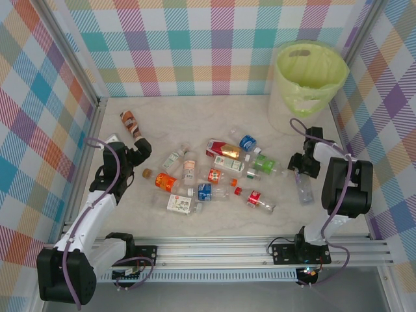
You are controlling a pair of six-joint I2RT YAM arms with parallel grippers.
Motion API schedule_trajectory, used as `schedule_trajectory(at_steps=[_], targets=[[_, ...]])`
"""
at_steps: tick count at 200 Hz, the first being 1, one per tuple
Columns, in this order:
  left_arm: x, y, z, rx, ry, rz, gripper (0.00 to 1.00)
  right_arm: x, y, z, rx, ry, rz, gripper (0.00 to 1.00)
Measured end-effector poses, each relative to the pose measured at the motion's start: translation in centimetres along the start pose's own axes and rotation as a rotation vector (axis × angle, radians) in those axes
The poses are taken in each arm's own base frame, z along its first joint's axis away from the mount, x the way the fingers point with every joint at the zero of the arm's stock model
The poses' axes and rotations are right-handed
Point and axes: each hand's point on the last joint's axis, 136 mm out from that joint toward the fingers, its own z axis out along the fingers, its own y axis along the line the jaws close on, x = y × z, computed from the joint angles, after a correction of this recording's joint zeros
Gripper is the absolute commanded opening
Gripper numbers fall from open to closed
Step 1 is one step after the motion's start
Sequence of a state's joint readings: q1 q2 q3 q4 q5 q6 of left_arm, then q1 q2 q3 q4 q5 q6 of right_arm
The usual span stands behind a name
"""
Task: Put the plastic bottles in the bin
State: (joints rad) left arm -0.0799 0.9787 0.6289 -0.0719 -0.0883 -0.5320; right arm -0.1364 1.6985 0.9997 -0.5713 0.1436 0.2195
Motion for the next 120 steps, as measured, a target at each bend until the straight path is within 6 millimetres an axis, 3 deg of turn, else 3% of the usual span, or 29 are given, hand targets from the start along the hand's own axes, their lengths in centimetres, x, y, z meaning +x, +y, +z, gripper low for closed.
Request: schedule_trajectory(at_steps=[30, 58, 90, 120], targets=[[0.1, -0.1, 0.0, 0.009, 0.007, -0.018, 1.0, -0.4, -0.6, -0.7, 0.027, -0.055, 0.01, 0.44], [0.4, -0.1, 0.2, 0.009, 0.024, -0.042, 1.0, -1.5, -1.2, -3.7, 0.036, -0.179, 0.021, 0.42], [0.6, 0.0, 0.6, 0.001, 0.036, -0.078, 1.0, -3.1, -0.5, -9.6, -0.048, -0.376, 0.032, 0.42], [0.5, 0.0, 0.6, -0.002, 0.033, -0.112, 1.0, -4.0, 3.2, -17.2, -0.313, -0.574, -0.018, 0.42]])
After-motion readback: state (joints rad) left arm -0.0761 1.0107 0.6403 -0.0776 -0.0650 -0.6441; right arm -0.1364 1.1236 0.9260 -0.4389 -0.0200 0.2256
